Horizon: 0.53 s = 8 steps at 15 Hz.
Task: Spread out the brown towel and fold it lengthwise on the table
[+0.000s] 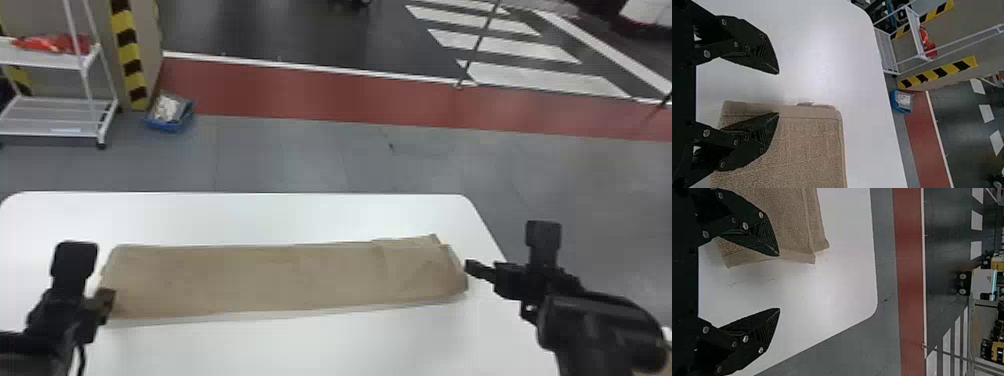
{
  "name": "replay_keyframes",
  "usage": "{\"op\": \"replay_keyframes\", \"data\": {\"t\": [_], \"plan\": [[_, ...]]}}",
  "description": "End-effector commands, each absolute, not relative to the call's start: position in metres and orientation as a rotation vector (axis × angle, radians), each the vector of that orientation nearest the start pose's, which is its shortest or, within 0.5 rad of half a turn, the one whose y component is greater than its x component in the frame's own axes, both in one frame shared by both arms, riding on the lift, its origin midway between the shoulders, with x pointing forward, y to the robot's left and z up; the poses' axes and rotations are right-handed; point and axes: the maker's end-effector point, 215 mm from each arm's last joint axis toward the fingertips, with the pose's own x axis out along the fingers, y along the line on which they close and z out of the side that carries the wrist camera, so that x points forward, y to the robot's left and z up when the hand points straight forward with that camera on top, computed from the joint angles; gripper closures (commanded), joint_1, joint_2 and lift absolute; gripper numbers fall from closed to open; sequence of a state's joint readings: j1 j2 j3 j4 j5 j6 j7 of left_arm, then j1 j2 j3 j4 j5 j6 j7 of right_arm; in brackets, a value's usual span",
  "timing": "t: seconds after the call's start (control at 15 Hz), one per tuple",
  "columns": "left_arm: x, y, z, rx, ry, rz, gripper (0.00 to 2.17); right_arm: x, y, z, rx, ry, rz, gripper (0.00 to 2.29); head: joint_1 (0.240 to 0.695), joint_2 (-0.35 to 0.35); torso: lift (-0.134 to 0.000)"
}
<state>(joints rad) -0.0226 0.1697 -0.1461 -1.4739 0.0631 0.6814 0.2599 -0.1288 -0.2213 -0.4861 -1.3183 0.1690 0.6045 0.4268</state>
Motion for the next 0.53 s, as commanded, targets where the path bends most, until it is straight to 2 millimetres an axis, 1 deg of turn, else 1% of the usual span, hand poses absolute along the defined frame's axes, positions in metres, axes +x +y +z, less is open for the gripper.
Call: {"op": "replay_keyframes", "data": {"t": [0.0, 0.07, 0.13, 0.33, 0.4, 0.47], "plan": [[0.5063, 0.2993, -0.5687, 0.254, 0.783, 0.157, 0.76, 0.5062, -0.5215, -0.5173, 0.02, 0.694, -0.172, 0.46, 0.695, -0.243, 0.0], [0.5054, 0.2992, -0.5694, 0.251, 0.788, 0.156, 0.94, 0.5073, -0.5218, -0.5151, 0.018, 0.69, -0.172, 0.46, 0.695, -0.241, 0.0], [0.5053, 0.2988, -0.5688, 0.247, 0.791, 0.155, 1.02, 0.5076, -0.5219, -0.5143, 0.017, 0.689, -0.172, 0.46, 0.695, -0.24, 0.0], [0.5016, 0.2937, -0.5696, 0.234, 0.812, 0.14, 1.03, 0.5075, -0.5243, -0.5132, 0.012, 0.687, -0.176, 0.46, 0.695, -0.24, 0.0], [0.5026, 0.292, -0.5681, 0.223, 0.809, 0.138, 1.24, 0.5092, -0.5236, -0.5116, 0.009, 0.679, -0.174, 0.46, 0.695, -0.244, 0.0], [0.504, 0.2924, -0.5647, 0.219, 0.8, 0.141, 1.24, 0.5103, -0.5246, -0.5098, 0.005, 0.674, -0.174, 0.46, 0.695, -0.245, 0.0]]}}
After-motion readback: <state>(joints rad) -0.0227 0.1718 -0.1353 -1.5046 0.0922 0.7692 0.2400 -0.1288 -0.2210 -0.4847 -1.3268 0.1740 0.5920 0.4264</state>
